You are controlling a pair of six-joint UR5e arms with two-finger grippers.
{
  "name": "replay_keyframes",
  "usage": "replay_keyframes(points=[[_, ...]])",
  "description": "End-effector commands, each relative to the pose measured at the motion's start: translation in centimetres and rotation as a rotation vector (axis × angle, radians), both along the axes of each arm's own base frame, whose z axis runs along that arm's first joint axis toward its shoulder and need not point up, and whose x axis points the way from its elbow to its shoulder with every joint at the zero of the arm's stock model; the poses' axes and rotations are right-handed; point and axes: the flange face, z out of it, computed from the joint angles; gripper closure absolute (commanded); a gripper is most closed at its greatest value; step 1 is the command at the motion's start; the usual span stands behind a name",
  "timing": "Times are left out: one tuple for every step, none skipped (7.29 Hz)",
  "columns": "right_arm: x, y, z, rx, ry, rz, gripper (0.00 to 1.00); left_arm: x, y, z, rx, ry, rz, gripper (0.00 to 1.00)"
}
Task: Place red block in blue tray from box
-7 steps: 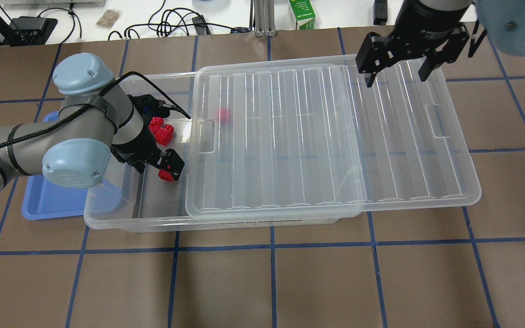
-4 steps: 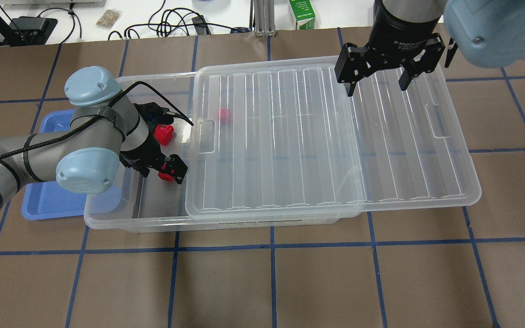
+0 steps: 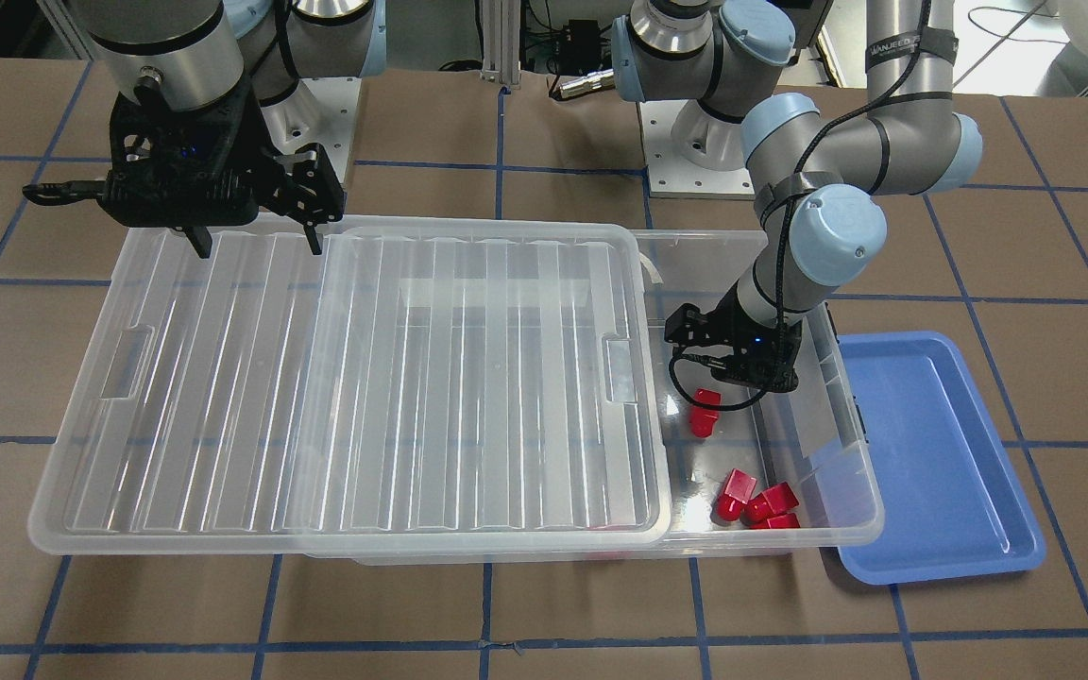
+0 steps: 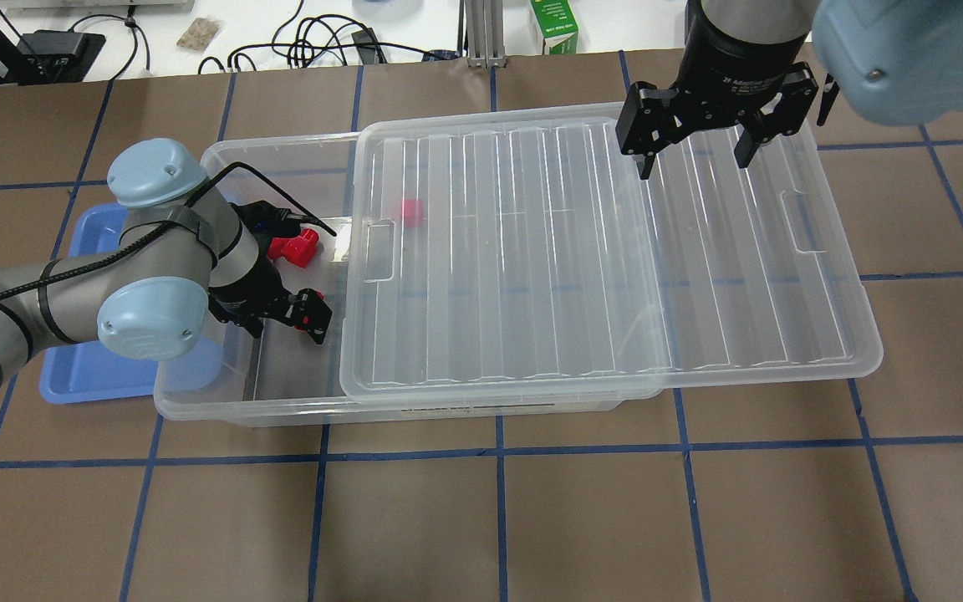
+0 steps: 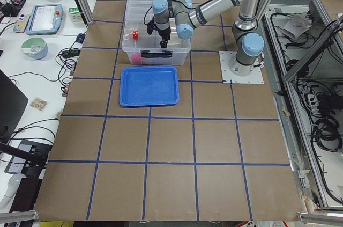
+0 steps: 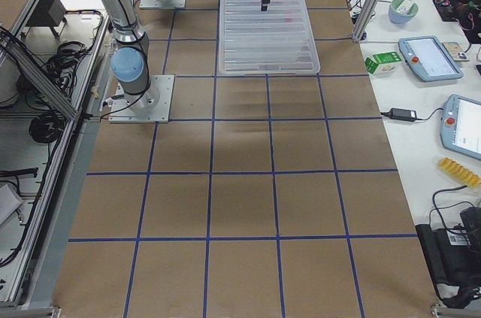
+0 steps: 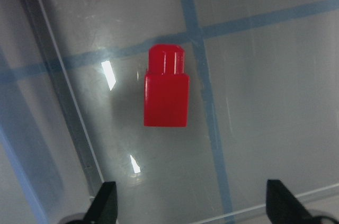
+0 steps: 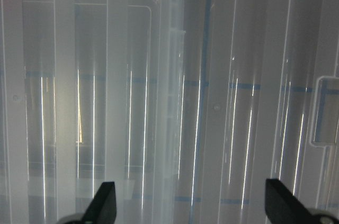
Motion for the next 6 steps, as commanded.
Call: replay_keyframes(points=[[-0.2,-0.1,0.0,0.001,0.0,-0.003,0.0,0.0,-0.5,-1.7,-0.013,-0.003,0.021,0.0],[-0.2,-0.1,0.0,0.0,-0.002,-0.003,0.0,0.1,-1.1,-2.7,-0.021,-0.004,0.021,0.0],[-0.2,-0.1,0.0,-0.001,0.0,-0.003,0.0,0.1,-1.6,-3.5,-0.029,-0.004,0.031,0.01],[-0.2,-0.1,0.0,-0.001,0.001,-0.003,0.0,0.2,-1.8,-4.3,-0.024,-0.007,0.034,0.03],[-0.2,-0.1,0.0,-0.001,0.001,-0.003,0.0,0.2,-2.0,-4.5,-0.023,-0.005,0.033,0.25],[-0.2,-0.1,0.0,-0.001,0.0,-0.003,0.0,0.2,-2.2,-4.5,-0.029,-0.005,0.034,0.29]])
